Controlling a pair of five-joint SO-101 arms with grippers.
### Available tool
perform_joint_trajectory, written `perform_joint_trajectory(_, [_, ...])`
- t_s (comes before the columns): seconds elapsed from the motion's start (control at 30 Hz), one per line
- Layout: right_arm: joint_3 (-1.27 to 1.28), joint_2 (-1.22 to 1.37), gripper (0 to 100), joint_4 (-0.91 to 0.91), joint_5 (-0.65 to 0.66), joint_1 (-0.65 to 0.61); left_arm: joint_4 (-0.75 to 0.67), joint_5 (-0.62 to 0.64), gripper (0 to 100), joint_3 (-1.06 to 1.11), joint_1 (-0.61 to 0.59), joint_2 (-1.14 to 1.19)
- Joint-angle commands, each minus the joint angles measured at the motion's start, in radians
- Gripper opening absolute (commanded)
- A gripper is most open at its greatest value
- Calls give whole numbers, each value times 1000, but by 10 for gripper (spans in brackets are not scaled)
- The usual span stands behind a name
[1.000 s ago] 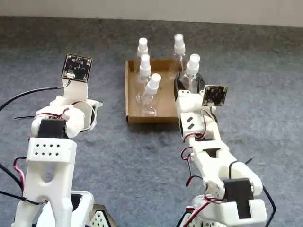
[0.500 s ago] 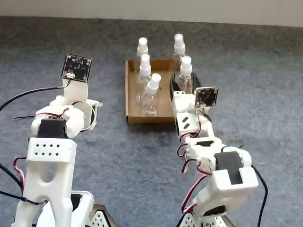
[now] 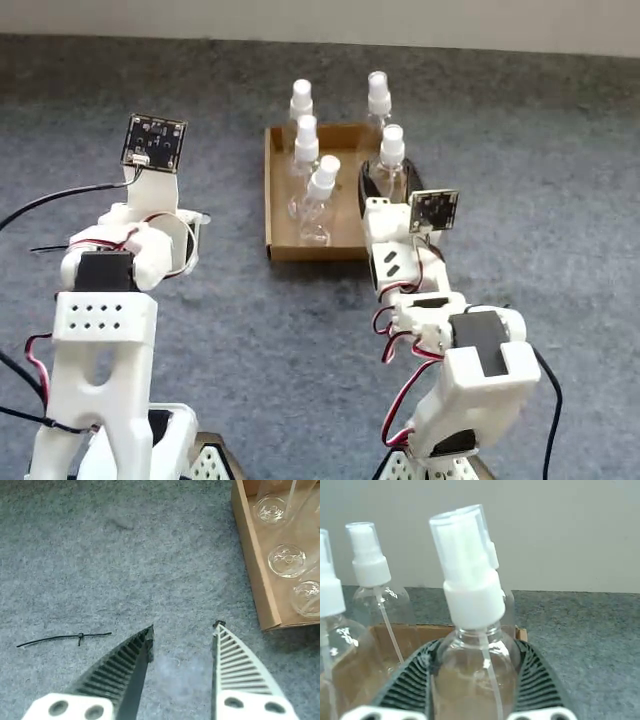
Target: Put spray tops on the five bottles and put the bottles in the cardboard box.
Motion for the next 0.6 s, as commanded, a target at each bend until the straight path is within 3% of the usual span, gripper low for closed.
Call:
perform_joint_trajectory(0.0, [-48,-13,115,-22,12,-12,-17,3,185,-2,-15,-7])
perform_joint_trajectory(0.17, [-50,-15,191,-22,12,-33,-17,3,185,-2,-15,-7])
perform_joint_trajectory(0.57, [-50,-16,271,-19,12,-31,-18,3,186,-4,-15,-7])
